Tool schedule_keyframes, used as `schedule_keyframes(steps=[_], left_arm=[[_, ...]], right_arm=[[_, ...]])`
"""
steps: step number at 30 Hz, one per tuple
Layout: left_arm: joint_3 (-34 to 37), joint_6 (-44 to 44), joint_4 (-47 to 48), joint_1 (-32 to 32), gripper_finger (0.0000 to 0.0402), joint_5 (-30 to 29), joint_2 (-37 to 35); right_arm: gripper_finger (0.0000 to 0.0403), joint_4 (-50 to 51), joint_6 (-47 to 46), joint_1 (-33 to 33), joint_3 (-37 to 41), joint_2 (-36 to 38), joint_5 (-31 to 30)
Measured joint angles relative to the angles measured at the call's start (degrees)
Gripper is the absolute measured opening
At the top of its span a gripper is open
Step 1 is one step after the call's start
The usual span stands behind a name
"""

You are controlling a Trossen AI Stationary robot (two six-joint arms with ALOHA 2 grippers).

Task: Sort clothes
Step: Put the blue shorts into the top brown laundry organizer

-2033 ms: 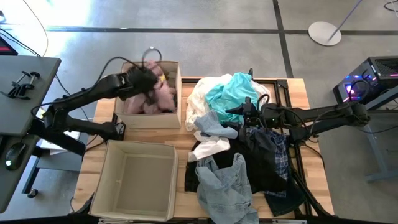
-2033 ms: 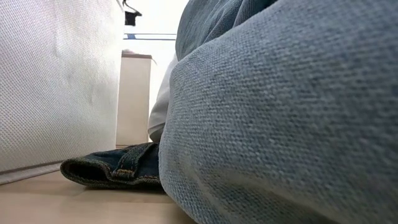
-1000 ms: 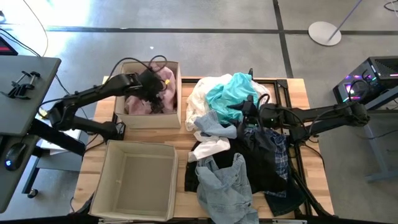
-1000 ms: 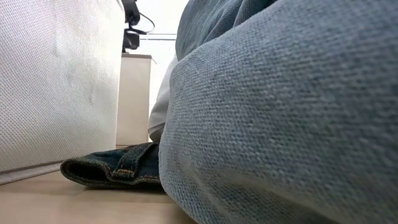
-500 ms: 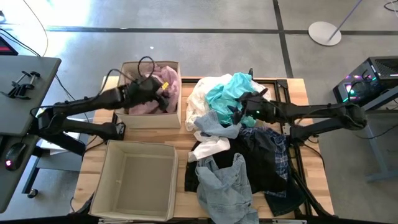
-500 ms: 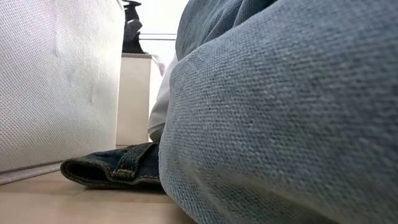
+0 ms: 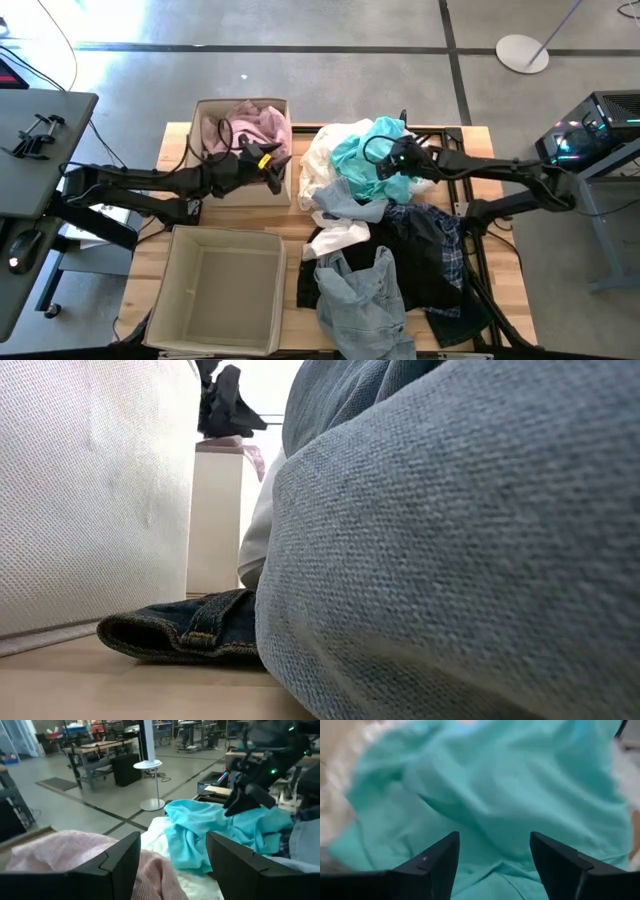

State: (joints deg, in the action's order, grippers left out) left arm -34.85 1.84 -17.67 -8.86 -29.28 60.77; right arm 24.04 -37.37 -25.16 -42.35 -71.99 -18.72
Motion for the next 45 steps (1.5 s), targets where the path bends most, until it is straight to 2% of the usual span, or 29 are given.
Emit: schedule_keyframes(steps=[4, 8, 10, 13, 15, 18, 21, 27, 31, 33, 37, 40, 42, 45], left_arm=[[0.00, 0.76, 0.05, 0.44, 0.0216, 0.01, -0.02], [0.00, 0.86, 1.32, 1.47, 0.0216, 0.15, -0.02], [0.00, 0.97, 2.32, 2.14, 0.0216, 0.15, -0.02], [0.00, 0.35, 4.54, 3.59, 0.0216, 0.46, -0.01], [0.00, -0.10, 5.26, 4.83, 0.0216, 0.50, 0.00], [0.00, 0.92, 4.40, 6.59, 0.0216, 0.15, 0.02], [0.00, 3.59, 0.63, 7.39, 0.0216, 0.42, -0.02], [0.00, 3.95, -1.97, 7.78, 0.0216, 9.21, 0.54], [0.00, 3.87, -2.30, 7.80, 0.0216, 12.35, 2.32], [0.00, 4.43, -4.54, 7.80, 0.0216, 12.37, 3.27], [0.00, 6.20, -9.22, 7.76, 0.0216, 12.37, 5.04], [0.00, 6.26, -10.20, 7.78, 0.0216, 12.42, 5.95], [0.00, 6.28, -10.07, 7.76, 0.0216, 12.40, 6.53], [0.00, 6.28, -11.06, 7.69, 0.0216, 12.30, 7.37]], right_arm=[[0.0196, -1.07, 0.49, -0.75, 0.00, -5.83, 2.99], [0.0145, -5.07, 2.35, -1.22, 0.00, -12.30, 7.16], [0.0109, -9.88, 5.46, -1.25, 0.00, -14.98, 8.63], [0.0034, -21.13, 9.74, 1.02, 0.00, -16.30, 9.03], [0.0011, -28.27, 12.57, 2.42, 0.00, -15.21, 9.65], [0.0016, -37.66, 15.01, 2.69, 0.00, -10.85, 12.50], [0.0003, -44.02, 18.79, 2.65, 0.00, -4.68, 16.22], [0.0001, -49.50, 23.34, 6.86, -0.07, 5.19, 20.49], [0.0004, -46.62, 27.08, 9.43, -0.07, 8.21, 20.69], [0.0004, -45.35, 29.82, 9.36, -0.07, 8.68, 18.21], [0.0004, -43.77, 32.13, 6.85, -0.04, 9.20, 10.57], [0.0010, -39.75, 31.94, 3.57, -0.04, 9.21, 9.44], [0.0023, -36.31, 31.90, 1.50, -0.04, 9.19, 9.42], [0.0066, -29.66, 30.51, -1.28, -0.04, 9.04, 10.41]])
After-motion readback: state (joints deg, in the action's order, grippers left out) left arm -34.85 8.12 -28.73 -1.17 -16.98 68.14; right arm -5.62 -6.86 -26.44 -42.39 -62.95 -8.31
